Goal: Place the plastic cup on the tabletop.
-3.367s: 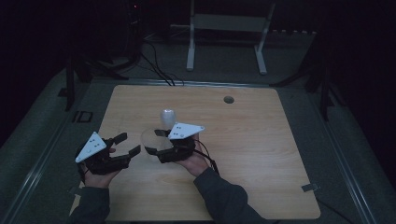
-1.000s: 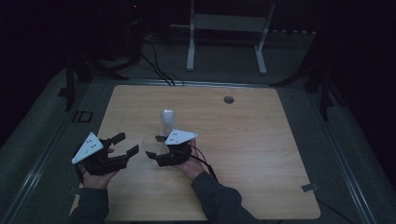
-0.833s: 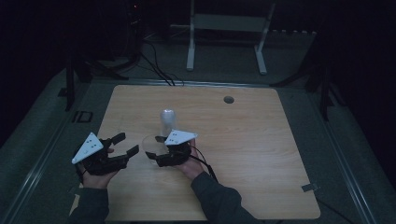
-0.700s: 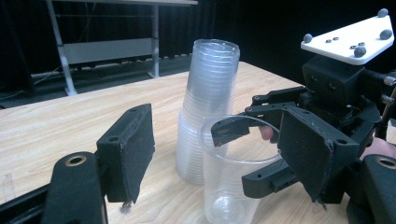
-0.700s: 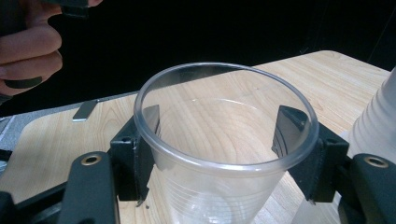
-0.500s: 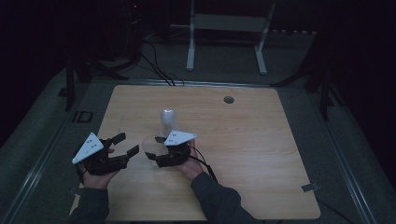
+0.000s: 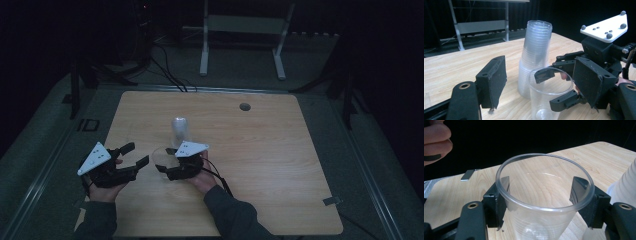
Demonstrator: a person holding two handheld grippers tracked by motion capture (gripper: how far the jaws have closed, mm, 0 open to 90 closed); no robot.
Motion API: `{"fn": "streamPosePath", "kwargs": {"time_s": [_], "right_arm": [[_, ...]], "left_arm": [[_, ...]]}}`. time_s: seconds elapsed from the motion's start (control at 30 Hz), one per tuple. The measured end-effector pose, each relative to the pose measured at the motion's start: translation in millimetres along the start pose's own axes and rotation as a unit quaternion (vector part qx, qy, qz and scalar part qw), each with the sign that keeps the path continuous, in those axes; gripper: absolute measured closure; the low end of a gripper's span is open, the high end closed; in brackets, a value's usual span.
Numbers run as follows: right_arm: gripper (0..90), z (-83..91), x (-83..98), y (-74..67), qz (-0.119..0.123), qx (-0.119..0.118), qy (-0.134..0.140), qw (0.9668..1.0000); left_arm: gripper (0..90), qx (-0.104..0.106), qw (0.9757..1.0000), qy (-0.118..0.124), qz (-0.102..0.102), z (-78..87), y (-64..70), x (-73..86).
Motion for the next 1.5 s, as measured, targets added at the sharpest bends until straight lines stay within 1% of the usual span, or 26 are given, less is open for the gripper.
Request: {"fn": "streamPosePath", "kwargs": {"time_s": [0.77, 1.07, 1.23, 1.5], "right_arm": [[31.6, -6.6, 11.1, 0.5, 0.001, 0.004, -0.012, 0.9999], [31.3, -9.6, 14.2, -0.3, 0.010, 0.005, -0.017, 0.9998], [31.1, -11.4, 16.6, -0.7, 0.008, 0.005, -0.021, 0.9997], [30.0, -13.4, 19.2, -1.8, 0.014, 0.004, -0.027, 0.9995]], "left_arm": [[27.6, 0.001, 1.0000, -0.001, 0.000, 0.1, 0.0, 0.4], [27.6, 0.001, 1.0000, 0.000, 0.000, 0.2, 0.1, 0.3], [27.6, 0.001, 1.0000, 0.000, 0.001, 0.4, 0.0, 0.4], [27.6, 0.000, 1.0000, 0.000, 0.001, 0.8, 0.0, 0.3]]}}
Point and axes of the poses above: each handheld gripper's, and its own axes: z roughly backward along the jaws, x roughly out of its underside, y roughly to its right, the point moved 3 cm from there along -z, roughly forward along the jaws, and after that the axes turned 5 degrees about y, right-handed, at the moved point
